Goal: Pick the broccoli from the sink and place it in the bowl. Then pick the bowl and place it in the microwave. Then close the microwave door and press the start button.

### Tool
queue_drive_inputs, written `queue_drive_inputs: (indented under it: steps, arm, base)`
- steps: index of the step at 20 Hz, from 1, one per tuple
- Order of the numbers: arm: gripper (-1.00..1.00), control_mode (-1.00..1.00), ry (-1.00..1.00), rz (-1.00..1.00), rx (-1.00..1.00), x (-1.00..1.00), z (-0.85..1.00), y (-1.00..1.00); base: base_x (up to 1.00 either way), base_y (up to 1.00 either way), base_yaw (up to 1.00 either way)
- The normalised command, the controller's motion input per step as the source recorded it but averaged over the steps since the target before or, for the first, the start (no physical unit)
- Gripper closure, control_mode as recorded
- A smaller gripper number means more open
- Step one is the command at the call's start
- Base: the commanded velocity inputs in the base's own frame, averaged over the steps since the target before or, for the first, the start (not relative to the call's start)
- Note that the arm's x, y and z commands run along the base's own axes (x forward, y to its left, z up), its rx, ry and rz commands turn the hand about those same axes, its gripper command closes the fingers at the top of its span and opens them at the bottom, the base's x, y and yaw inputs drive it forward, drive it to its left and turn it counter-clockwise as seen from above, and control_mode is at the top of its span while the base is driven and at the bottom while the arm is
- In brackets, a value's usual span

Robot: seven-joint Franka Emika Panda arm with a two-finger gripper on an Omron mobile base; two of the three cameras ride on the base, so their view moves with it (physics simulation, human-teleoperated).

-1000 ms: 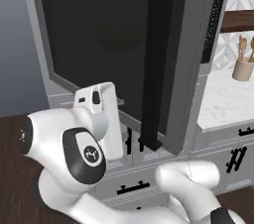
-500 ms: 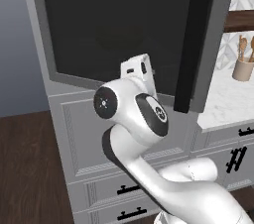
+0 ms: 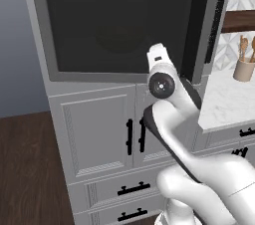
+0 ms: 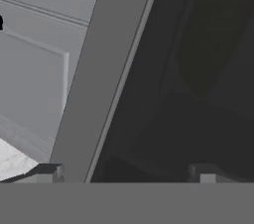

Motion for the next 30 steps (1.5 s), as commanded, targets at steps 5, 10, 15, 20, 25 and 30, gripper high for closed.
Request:
queue_drive_inputs:
  steps: [5, 10, 15, 20, 25, 30]
  arm:
    - [-1.00, -1.00, 0.00, 0.19, 0.02, 1.00, 0.10, -0.02]
    - [-1.00, -1.00, 0.00, 0.18, 0.00, 0.74, 0.08, 0.00]
    - [-1.00, -1.00, 0.03, 0.12, 0.00, 0.37, 0.09, 0.00]
    - [-1.00, -1.00, 0.00, 0.11, 0.02, -0.44, 0.18, 0.00]
    - [-1.00, -1.00, 0.00, 0.13, 0.13, -1.00, 0.30, -0.20]
    - [-1.00, -1.00, 0.00, 0.14, 0.20, -0.99, 0.34, -0.75]
  base:
    - [0.00, 0.00, 0.00]
    - [0.00, 0.00, 0.00]
    - [0.00, 0.00, 0.00]
    - [0.00, 0.00, 0.00]
    - [0.00, 0.00, 0.00]
    - [0.00, 0.00, 0.00]
